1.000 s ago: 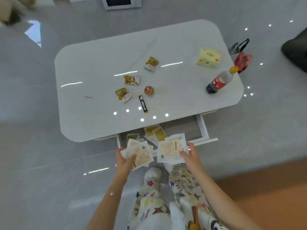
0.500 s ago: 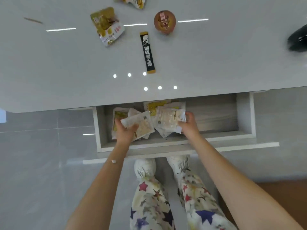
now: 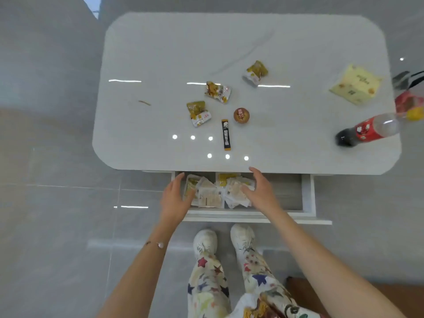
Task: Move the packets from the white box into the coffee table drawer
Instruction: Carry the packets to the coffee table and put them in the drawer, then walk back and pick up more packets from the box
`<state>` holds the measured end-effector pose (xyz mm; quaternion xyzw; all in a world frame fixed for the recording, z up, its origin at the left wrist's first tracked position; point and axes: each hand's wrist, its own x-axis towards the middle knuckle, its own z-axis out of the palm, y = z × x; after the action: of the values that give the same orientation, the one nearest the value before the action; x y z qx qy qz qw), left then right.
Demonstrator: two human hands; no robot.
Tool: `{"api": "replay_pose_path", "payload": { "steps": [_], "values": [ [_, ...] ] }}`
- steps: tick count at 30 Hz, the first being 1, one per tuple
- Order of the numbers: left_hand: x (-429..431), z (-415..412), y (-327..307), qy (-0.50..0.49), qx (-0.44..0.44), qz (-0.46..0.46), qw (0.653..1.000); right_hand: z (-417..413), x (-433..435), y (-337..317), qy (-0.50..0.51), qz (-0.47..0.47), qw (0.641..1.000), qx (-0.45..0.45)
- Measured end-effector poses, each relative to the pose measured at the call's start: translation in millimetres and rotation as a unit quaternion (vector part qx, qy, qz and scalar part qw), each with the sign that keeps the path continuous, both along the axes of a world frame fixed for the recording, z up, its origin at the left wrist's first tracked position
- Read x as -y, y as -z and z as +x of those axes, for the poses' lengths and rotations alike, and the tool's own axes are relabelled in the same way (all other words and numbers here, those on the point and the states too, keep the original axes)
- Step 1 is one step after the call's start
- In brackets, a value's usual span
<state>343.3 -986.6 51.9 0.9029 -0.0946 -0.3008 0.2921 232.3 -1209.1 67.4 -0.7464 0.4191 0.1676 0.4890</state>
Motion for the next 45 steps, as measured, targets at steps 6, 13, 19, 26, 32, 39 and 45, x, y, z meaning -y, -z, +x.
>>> {"api": "replay_pose_path", "payload": {
  "steps": [6,13,19,26,32,39,45],
  "values": [
    [-27,11,-163,0.084,0.107,0.078,0.988,45,-19,-163,-0.249,-0.192,0.949,0.029],
    [-107,1,-305,0.016,0.213,0.170,0.962,99,-92,-296,-0.462,-0.301,0.828,0.097],
    [-227,-18,-352,-0.152,0.243,0.200,0.937,141,-217,-355,-0.589,-0.329,0.717,0.174],
    [-393,-70,-375,-0.294,0.215,0.264,0.893,171,-403,-379,-0.682,-0.325,0.614,0.229],
    [-525,-120,-379,-0.376,0.182,0.325,0.849,181,-558,-385,-0.732,-0.295,0.555,0.265],
    [-616,-151,-375,-0.487,0.145,0.333,0.794,187,-700,-387,-0.780,-0.261,0.480,0.305],
    [-670,-143,-362,-0.560,0.097,0.334,0.752,211,-798,-375,-0.824,-0.240,0.406,0.314]
  ]
}}
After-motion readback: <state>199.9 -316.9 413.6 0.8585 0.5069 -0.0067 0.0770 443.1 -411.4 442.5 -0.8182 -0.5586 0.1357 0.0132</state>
